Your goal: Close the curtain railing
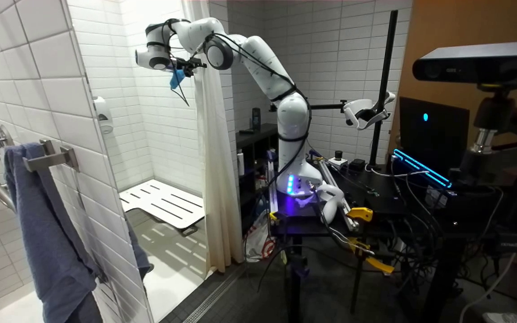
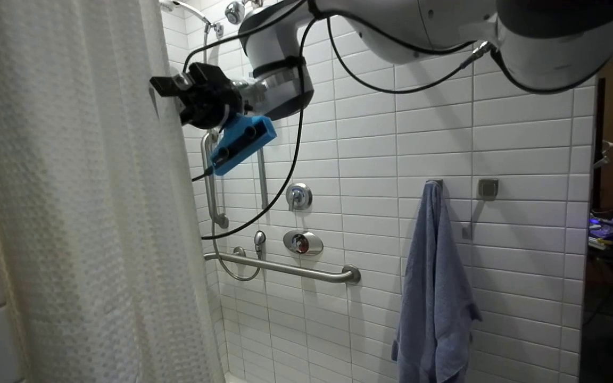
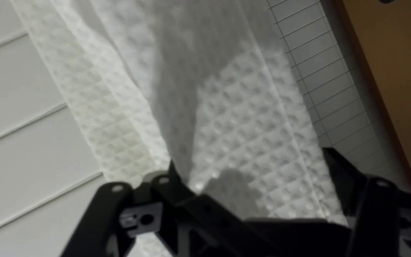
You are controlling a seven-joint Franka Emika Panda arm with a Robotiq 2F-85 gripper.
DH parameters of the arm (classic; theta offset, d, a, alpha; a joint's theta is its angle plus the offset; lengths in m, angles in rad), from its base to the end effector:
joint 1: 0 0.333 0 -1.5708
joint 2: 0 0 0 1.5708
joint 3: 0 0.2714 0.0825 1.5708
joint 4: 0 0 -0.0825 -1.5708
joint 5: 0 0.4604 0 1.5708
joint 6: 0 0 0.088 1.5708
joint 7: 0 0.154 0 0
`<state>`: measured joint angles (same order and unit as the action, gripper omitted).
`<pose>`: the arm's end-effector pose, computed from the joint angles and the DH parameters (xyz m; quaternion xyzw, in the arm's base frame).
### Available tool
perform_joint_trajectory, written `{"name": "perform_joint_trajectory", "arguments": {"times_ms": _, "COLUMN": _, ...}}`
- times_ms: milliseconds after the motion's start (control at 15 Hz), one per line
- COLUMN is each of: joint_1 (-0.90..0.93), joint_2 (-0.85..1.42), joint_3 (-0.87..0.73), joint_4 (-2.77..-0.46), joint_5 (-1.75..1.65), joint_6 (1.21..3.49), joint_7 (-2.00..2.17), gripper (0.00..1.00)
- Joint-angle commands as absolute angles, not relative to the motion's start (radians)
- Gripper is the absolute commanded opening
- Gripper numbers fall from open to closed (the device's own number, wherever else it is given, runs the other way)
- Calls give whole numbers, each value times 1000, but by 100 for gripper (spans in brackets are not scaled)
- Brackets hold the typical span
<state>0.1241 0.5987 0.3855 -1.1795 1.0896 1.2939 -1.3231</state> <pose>0.5855 0.4226 0.4648 -0.4533 -0.6289 -0.0868 0.6256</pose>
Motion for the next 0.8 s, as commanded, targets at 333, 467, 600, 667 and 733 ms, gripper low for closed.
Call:
{"name": "perform_joint_trajectory", "arguments": {"times_ms": 333, "joint_1": 202, "joint_2": 624, "joint_3": 281, "joint_4": -1168, "joint_5": 1045, "joint_6": 1266, "joint_7": -1447, "gripper": 20}}
{"name": "perform_joint_trajectory", "arguments": {"times_ms": 467, "joint_1": 215, "joint_2": 631, "joint_3": 267, "joint_4": -1154, "joint_5": 1016, "joint_6": 1269, "joint_7": -1445, "gripper": 5}}
{"name": "perform_joint_trajectory", "arguments": {"times_ms": 600, "joint_1": 229, "joint_2": 642, "joint_3": 254, "joint_4": -1133, "joint_5": 973, "joint_6": 1275, "joint_7": -1422, "gripper": 0}}
{"name": "perform_joint_trajectory", "arguments": {"times_ms": 667, "joint_1": 233, "joint_2": 645, "joint_3": 251, "joint_4": -1123, "joint_5": 954, "joint_6": 1280, "joint_7": -1411, "gripper": 0}}
{"name": "perform_joint_trajectory", "arguments": {"times_ms": 733, "joint_1": 237, "joint_2": 650, "joint_3": 247, "joint_4": -1111, "joint_5": 935, "joint_6": 1281, "joint_7": -1397, "gripper": 0}}
